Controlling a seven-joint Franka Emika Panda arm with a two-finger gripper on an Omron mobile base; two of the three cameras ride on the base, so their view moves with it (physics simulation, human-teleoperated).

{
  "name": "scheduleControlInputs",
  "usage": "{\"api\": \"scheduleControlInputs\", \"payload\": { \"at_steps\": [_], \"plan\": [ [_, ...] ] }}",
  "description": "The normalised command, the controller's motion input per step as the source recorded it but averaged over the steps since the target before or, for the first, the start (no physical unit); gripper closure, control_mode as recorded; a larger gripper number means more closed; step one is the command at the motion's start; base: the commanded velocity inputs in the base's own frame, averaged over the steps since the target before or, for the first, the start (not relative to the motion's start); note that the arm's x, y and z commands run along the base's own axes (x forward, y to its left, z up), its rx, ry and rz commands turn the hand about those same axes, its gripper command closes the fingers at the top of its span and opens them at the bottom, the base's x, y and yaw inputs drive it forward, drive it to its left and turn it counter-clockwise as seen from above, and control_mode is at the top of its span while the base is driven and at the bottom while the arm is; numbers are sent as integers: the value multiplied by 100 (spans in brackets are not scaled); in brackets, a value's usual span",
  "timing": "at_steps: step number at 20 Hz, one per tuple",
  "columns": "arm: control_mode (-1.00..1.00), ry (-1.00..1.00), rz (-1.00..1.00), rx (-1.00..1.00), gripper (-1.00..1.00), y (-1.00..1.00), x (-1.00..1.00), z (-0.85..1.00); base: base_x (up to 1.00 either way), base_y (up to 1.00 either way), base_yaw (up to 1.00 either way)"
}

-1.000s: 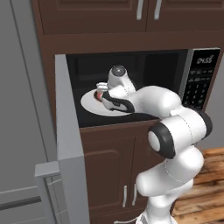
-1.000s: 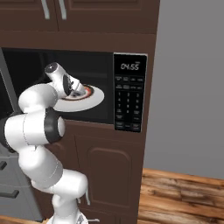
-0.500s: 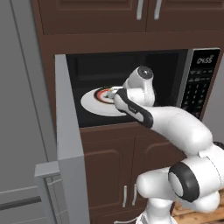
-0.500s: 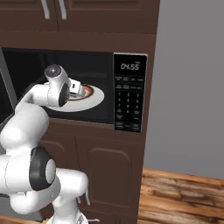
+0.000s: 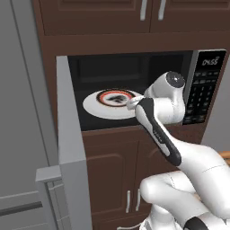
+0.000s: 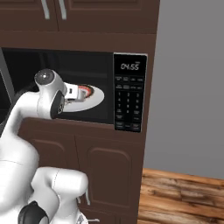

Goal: Pick the marshmallow from the microwave and place it on plate located on the counter.

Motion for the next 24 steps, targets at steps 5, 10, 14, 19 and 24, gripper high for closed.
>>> {"api": "scheduleControlInputs", "payload": {
  "at_steps": [5,10,14,19,24],
  "plan": [
    [-100,4,-3,-8,100,-16,-100,15,0,0,0],
    [-100,3,-1,0,100,-57,-100,0,0,0,0],
    [-100,0,-3,0,100,-48,-91,0,0,0,0],
    [-100,0,-14,0,100,6,-38,3,0,0,0],
    [-100,0,-11,0,100,22,-1,15,0,0,0]
  ]
}}
